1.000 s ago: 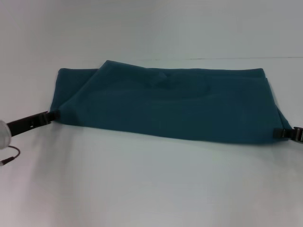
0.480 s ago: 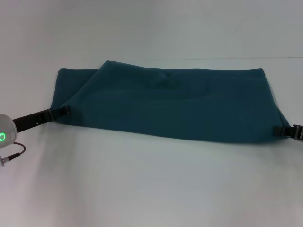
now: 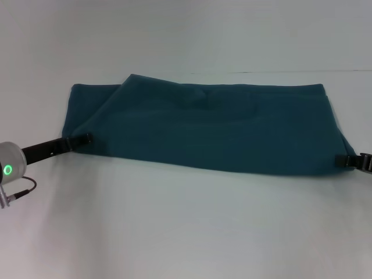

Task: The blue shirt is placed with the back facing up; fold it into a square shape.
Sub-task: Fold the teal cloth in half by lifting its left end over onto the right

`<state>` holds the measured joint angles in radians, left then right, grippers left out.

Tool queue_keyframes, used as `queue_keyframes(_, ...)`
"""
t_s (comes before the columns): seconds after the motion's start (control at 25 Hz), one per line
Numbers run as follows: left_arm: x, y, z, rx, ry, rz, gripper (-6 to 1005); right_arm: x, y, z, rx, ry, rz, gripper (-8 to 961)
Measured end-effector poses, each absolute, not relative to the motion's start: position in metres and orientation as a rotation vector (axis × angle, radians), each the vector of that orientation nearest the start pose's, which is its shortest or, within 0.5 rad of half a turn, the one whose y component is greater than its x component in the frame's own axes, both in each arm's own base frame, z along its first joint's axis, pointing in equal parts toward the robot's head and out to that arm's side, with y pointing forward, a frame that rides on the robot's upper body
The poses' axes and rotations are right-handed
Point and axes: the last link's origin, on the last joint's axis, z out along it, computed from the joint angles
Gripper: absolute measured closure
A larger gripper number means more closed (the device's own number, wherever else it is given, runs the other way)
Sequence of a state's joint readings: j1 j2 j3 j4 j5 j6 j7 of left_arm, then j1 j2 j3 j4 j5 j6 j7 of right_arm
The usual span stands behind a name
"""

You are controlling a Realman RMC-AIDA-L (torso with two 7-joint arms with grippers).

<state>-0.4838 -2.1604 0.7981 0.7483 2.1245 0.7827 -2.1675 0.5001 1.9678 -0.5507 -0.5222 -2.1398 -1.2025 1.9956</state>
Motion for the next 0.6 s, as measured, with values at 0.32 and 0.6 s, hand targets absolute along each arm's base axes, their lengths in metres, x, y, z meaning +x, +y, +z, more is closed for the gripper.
queue_keyframes(0.32, -0.3205, 0.3818, -0.0039, -1.871, -1.441, -0.451, 146, 0.3563, 0.3449, 0.038, -2.049, 1.579, 0.547, 931)
queue_keyframes(0.6, -0.3195, 0.3841, -0.0026, -1.875, -1.416, -0.444, 150, 0.3562, 0.3446, 0.0373, -2.048, 1.582, 0.551, 931)
